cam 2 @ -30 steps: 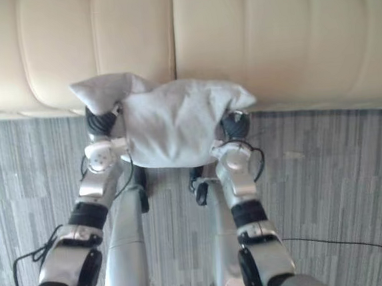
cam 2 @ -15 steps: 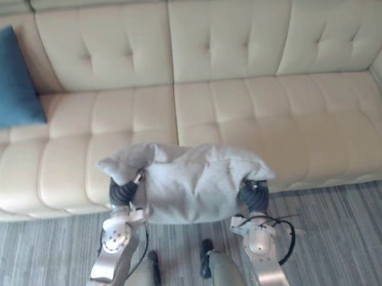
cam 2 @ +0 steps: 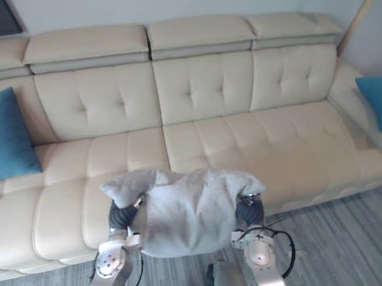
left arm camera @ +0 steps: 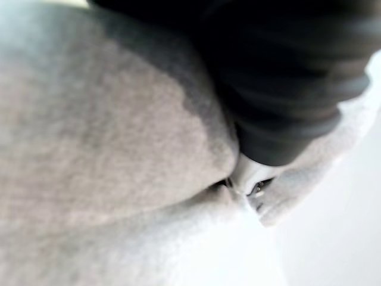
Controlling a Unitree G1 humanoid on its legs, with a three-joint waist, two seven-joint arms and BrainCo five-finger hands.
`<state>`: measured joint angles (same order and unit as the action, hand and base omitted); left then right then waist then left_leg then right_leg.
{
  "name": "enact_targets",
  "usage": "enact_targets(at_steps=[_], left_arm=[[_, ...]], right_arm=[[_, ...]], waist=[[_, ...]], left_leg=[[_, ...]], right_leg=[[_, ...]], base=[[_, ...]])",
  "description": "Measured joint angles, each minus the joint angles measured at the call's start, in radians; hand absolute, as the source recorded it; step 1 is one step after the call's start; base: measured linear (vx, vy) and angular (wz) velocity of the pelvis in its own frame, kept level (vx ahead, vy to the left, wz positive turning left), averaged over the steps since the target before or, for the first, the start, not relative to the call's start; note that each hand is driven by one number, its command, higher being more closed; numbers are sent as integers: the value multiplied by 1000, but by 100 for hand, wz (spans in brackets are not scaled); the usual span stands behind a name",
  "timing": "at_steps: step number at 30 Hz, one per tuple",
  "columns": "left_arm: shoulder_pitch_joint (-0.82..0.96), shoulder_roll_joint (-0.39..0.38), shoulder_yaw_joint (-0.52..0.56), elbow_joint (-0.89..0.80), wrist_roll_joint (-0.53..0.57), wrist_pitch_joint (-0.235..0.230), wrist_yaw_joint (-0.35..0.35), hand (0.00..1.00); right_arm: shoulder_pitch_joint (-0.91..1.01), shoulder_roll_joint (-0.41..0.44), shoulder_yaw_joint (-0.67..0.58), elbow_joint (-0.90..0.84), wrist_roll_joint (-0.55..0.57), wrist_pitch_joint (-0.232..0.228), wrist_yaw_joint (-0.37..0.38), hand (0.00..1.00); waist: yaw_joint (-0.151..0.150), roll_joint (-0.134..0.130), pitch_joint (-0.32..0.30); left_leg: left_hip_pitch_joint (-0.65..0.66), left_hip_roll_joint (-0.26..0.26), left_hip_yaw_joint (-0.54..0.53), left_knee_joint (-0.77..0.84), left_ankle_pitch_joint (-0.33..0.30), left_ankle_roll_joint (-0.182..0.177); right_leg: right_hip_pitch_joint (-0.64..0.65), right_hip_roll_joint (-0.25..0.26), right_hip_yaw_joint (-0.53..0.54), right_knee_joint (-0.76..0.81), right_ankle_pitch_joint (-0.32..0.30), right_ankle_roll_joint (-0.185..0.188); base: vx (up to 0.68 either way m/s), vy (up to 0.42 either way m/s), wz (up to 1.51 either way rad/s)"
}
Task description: Pick up cushions and gather them together orderly.
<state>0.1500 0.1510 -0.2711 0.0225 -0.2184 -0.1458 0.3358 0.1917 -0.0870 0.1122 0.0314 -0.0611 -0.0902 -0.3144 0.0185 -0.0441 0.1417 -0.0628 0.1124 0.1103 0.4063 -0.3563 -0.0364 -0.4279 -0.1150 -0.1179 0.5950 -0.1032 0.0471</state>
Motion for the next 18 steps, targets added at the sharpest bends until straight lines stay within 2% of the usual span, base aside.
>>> enact_targets(at_steps=[1, 2, 3, 4, 5, 7, 8, 9, 10, 12, 13, 14, 16, 17, 18], left_arm=[[0, 11, 0, 0, 0, 0, 0, 100], [0, 23, 0, 0, 0, 0, 0, 100], [0, 28, -1, 3, 0, 0, -1, 100], [-3, 2, -4, 30, 0, 5, -2, 100], [0, -13, -13, 32, 1, 6, -5, 100], [-2, -28, -15, 36, 0, 6, -10, 100], [-14, -37, -15, 39, 0, 5, -12, 100], [-21, -41, -16, 43, 0, 6, -13, 100], [-34, -57, -20, 53, 0, 6, -16, 100], [-37, -66, -36, 53, 0, 4, -18, 100], [-41, -69, -42, 53, 0, 5, -19, 100], [-43, -70, -44, 53, 0, 5, -21, 100], [-49, -69, -55, 54, 0, 5, -32, 100], [-52, -69, -67, 54, 0, 4, -33, 100], [-53, -57, -67, 59, 0, 4, -33, 100]], right_arm=[[-9, -4, 4, 3, -1, 0, 0, 100], [-14, -8, 7, 3, -6, 0, 0, 100], [-14, -10, 9, 3, -7, 0, 0, 100], [-31, -37, 10, 22, -8, 1, 0, 100], [-39, -59, 5, 24, -9, 6, -1, 100], [-42, -70, 4, 23, -9, 11, -1, 100], [-40, -70, 1, 18, -9, 12, -2, 100], [-35, -70, -4, 13, -8, 12, -2, 100], [-17, -70, -22, -23, -7, 13, -3, 100], [2, -70, -35, -86, -6, 13, -12, 100], [1, -70, -42, -118, -6, 8, -16, 100], [0, -69, -47, -128, -7, 6, -18, 100], [-20, -72, -74, -124, -7, -1, -21, 100], [-29, -76, -79, -108, -7, -2, -24, 100], [-45, -69, -78, -65, -7, -5, -25, 100]], waist=[[-12, 0, -2], [-19, -26, -11], [-21, -38, -11], [-23, 2, -8], [-18, 39, -12], [-17, 65, -22], [-20, 69, -19], [-22, 69, -19], [-20, 66, -19], [-14, 63, -20], [-14, 60, -21], [-13, 58, -21], [-12, 58, -22], [-12, 69, -28], [1, 57, -27]], left_leg=[[15, -1, -16, -25, -4, -9], [26, -20, -35, -30, -15, -41], [36, -32, -39, -28, -25, -56], [50, -10, -65, -23, -39, -69], [56, 16, -104, -31, -37, -72], [53, 57, -142, 9, -18, -99], [9, 81, -175, 107, -1, -115], [-16, 89, -182, 163, 13, -117], [-78, 112, -175, 303, 57, -121], [-126, 136, -110, 364, 52, -110], [-150, 136, -58, 328, 35, -76], [-157, 132, -37, 294, 29, -64], [-171, 97, -10, 117, 48, -24], [-164, 78, -15, -21, 131, -31], [-143, 64, -11, -47, 162, -63]], right_leg=[[13, 9, 14, -181, 45, 25], [40, 1, 28, -329, 99, 24], [48, -5, 36, -355, 144, 8], [45, 25, 42, -314, 185, -22], [41, 59, 37, -291, 156, -36], [50, 98, 3, -282, 122, -65], [78, 118, -22, -289, 105, -83], [89, 122, -35, -294, 102, -88], [133, 127, -59, -317, 92, -104], [190, 120, -80, -357, 89, -108], [218, 105, -94, -384, 90, -107], [228, 96, -100, -395, 90, -107], [256, 63, -120, -431, 99, -87], [260, 61, -119, -447, 101, -58], [266, 55, -94, -465, 109, -40]], base=[[296, -131, 32], [363, -180, 36], [342, -187, 23], [340, -163, -4], [349, -139, -17], [411, -151, -8], [371, -155, 15], [377, -154, 35], [271, -86, 46], [265, -63, 46], [139, 3, 36], [120, 47, 51], [44, 125, 41], [7, 157, 4], [37, 158, -1]])
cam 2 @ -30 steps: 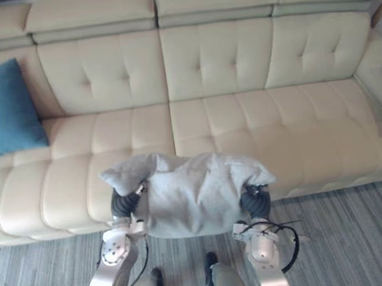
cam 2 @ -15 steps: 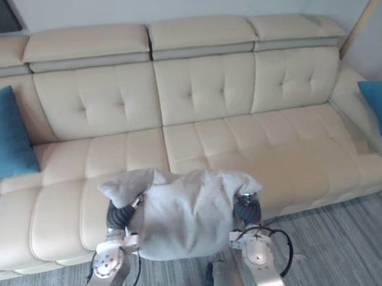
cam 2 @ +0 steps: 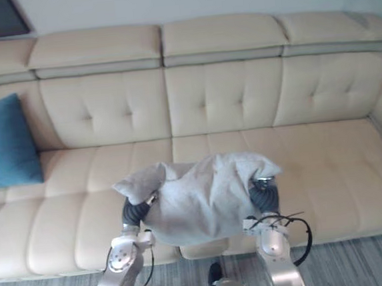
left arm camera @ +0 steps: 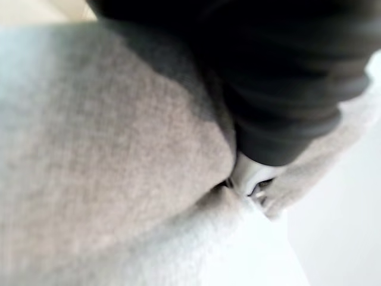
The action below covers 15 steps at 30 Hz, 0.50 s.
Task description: Pick up cushions and gather them together orderly.
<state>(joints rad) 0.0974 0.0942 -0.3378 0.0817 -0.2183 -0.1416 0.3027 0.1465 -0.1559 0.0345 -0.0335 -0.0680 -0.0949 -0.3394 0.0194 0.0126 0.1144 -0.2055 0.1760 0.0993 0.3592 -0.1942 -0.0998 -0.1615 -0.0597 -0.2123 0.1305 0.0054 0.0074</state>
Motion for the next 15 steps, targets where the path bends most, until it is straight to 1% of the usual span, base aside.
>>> enact_targets(at_steps=[1, 2, 3, 5, 8, 10, 12, 14, 15], left_arm=[[1, 20, -4, 13, 0, 0, 0, 100], [1, 25, -4, 15, 0, 1, 0, 100], [1, 36, -6, 15, 0, 0, 0, 100], [0, 48, -7, 12, 1, 0, 0, 100], [0, 62, -16, 7, 1, 1, -3, 100], [-4, 73, -17, 2, 1, 1, -4, 100], [-33, 87, -16, 1, 2, 2, -3, 100], [-126, 105, -9, 1, 19, 3, 13, 100], [-142, 109, -6, 0, 22, 3, 19, 100]], right_arm=[[7, 25, -1, 30, 0, 11, -1, 100], [16, 32, -1, 33, 0, 16, 0, 100], [38, 44, 2, 33, -1, 18, 3, 100], [45, 48, 7, 33, -10, 27, 10, 100], [41, 47, 7, 33, -13, 28, 12, 100], [27, 46, 7, 34, -23, 28, 12, 100], [-15, 37, 7, 48, -36, 28, 9, 100], [-137, 24, 7, 106, -48, 29, -11, 100], [-160, 24, 8, 117, -48, 29, -15, 100]], waist=[[2, -14, -7], [2, -18, -8], [4, -24, -11], [8, -24, -12], [11, -28, -14], [10, -33, -17], [4, -37, -18], [-3, -43, -18], [-3, -44, -18]], left_leg=[[26, -29, 4, -48, 20, 15], [38, -40, 7, -66, 27, 20], [58, -66, 18, -105, 43, 32], [84, -99, 41, -149, 57, 48], [107, -124, 79, -191, 68, 60], [111, -131, 89, -201, 69, 63], [110, -133, 96, -203, 70, 63], [98, -136, 99, -203, 70, 65], [93, -136, 100, -203, 71, 66]], right_leg=[[30, -13, 11, -50, 25, 21], [41, -21, 11, -66, 35, 28], [53, -43, 20, -92, 51, 42], [58, -68, 46, -114, 67, 59], [59, -85, 90, -151, 90, 75], [58, -88, 102, -168, 99, 75], [56, -89, 114, -180, 108, 77], [47, -90, 120, -192, 118, 75], [41, -90, 121, -192, 121, 73]], base=[[54, 122, -7], [73, 157, 11], [78, 199, -1], [65, 176, -15], [46, 97, -29], [57, 53, -21], [43, 25, -10], [-16, 0, -6], [-59, -13, -4]])
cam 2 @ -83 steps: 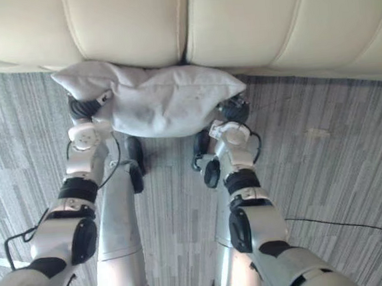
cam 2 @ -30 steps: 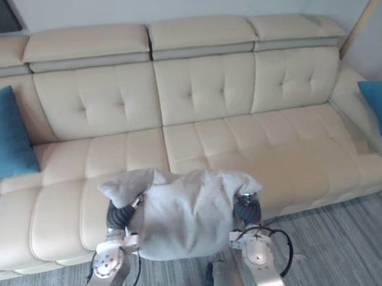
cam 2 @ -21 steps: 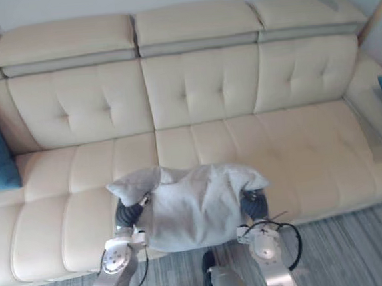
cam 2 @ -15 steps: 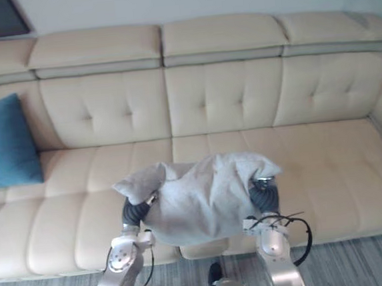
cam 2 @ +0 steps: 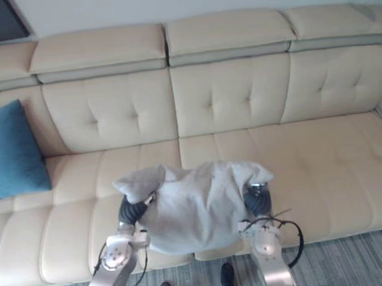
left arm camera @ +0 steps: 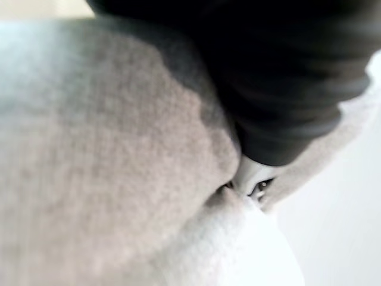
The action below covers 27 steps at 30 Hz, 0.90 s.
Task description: Pick up cushions and gather them together orderly.
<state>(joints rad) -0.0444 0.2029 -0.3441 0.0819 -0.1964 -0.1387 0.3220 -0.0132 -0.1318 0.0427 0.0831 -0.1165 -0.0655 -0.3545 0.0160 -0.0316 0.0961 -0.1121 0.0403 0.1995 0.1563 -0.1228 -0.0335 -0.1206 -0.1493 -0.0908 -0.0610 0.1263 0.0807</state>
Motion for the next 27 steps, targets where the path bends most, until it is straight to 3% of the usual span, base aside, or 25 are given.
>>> enact_targets(at_steps=[5, 8, 12, 22, 23, 27], left_arm=[[-230, 22, 73, 10, 2, -2, 90, 100], [-348, 27, 107, 52, 19, -10, 140, 100], [-595, 90, 133, 187, 17, -11, 201, 100], [-906, 137, 171, 459, -13, -12, 204, 100], [-938, 138, 172, 495, -22, -12, 204, 0], [-1023, 161, 199, 548, -23, -17, 205, 0]], right_arm=[[-317, -18, 18, 122, -1, 6, -53, 100], [-445, -41, 39, 164, -1, 9, -82, 100], [-699, -76, 37, 268, 2, 18, -126, 100], [-994, -87, -13, 481, 62, 35, -179, 100], [-1017, -86, -24, 493, 78, 36, -183, 0], [-1109, -87, -37, 520, 95, 23, -201, 0]], waist=[[-1, -6, 11], [1, -10, 40], [-2, -14, 110], [-26, -9, 242], [-28, -9, 266], [-33, -9, 304]], left_leg=[[-103, -2, -1, 1, 31, 1], [-142, 3, -15, 15, 38, -4], [-243, 8, -20, 58, 50, -2], [-382, 10, -20, 94, 65, 3], [-386, 9, -20, 94, 66, 4], [-416, 7, -21, 94, 73, 6]], right_leg=[[-93, 2, 9, -17, 40, -14], [-122, 10, 8, -15, 53, -28], [-203, 12, 9, -12, 81, -32], [-326, 13, 12, -16, 129, -39], [-330, 12, 13, -16, 130, -39], [-360, 11, 14, -17, 140, -42]], base=[[-74, -26, 2], [-74, -23, 10], [-111, -35, 5], [-54, -17, 1], [0, 0, 0], [0, 0, 0]])
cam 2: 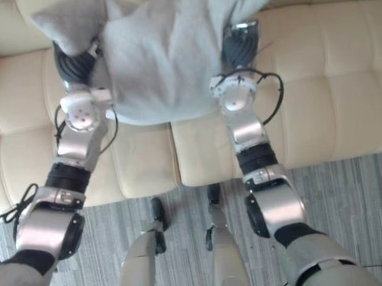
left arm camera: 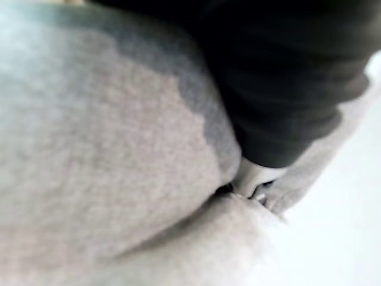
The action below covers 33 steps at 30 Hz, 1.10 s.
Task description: Pick up cushions and gather them together orderly.
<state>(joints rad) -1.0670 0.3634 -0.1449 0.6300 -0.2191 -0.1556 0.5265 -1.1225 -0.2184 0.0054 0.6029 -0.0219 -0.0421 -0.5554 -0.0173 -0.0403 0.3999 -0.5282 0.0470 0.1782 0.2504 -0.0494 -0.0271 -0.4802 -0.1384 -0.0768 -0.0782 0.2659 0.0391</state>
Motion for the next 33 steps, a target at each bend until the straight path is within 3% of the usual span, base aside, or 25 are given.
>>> enact_targets(at_steps=[9, 19, 23, 27, 30, 33], left_arm=[[-250, 97, 1, 168, 0, -3, -3, 0], [-279, 136, 89, 207, -102, 14, -66, 0], [-108, 138, 203, 127, -119, 7, -94, 0], [100, 128, 248, 51, -138, 3, -125, 0], [351, 43, 283, -38, -135, 1, -142, 0], [625, -99, 275, -97, -112, 1, -168, 0]], right_arm=[[-227, -49, -6, 104, 29, -28, -23, 0], [-267, -232, -42, 105, 254, -28, 38, 0], [-50, -238, -51, -35, 300, -30, 69, 0], [212, -232, -112, -159, 299, -35, 115, 0], [492, -167, -156, -261, 293, -41, 159, 0], [740, -47, -158, -310, 214, -42, 209, 0]], waist=[[-7, 1, 45], [9, 1, 44], [9, 2, 40], [11, 3, 38], [12, 2, 33], [22, 10, -12]], left_leg=[[-67, -12, 2, -37, 39, 4], [-51, -8, 21, -37, 39, 4], [22, 2, 20, -44, 39, 3], [76, 8, 11, -72, 38, 1], [118, 4, 1, -73, 35, -8], [147, 10, -7, -88, 29, -22]], right_leg=[[-81, -10, 7, -10, 32, -3], [-75, -8, 20, -9, 46, -2], [-12, 3, 29, -9, 46, -1], [30, 10, 30, -10, 43, 1], [83, 4, 26, -10, -13, 12], [106, 16, 23, -10, -43, 9]], base=[[-34, 8, 3], [-10, 3, -4], [-3, -26, -15], [-7, -52, -3], [-14, -62, 13], [13, -68, 1]])
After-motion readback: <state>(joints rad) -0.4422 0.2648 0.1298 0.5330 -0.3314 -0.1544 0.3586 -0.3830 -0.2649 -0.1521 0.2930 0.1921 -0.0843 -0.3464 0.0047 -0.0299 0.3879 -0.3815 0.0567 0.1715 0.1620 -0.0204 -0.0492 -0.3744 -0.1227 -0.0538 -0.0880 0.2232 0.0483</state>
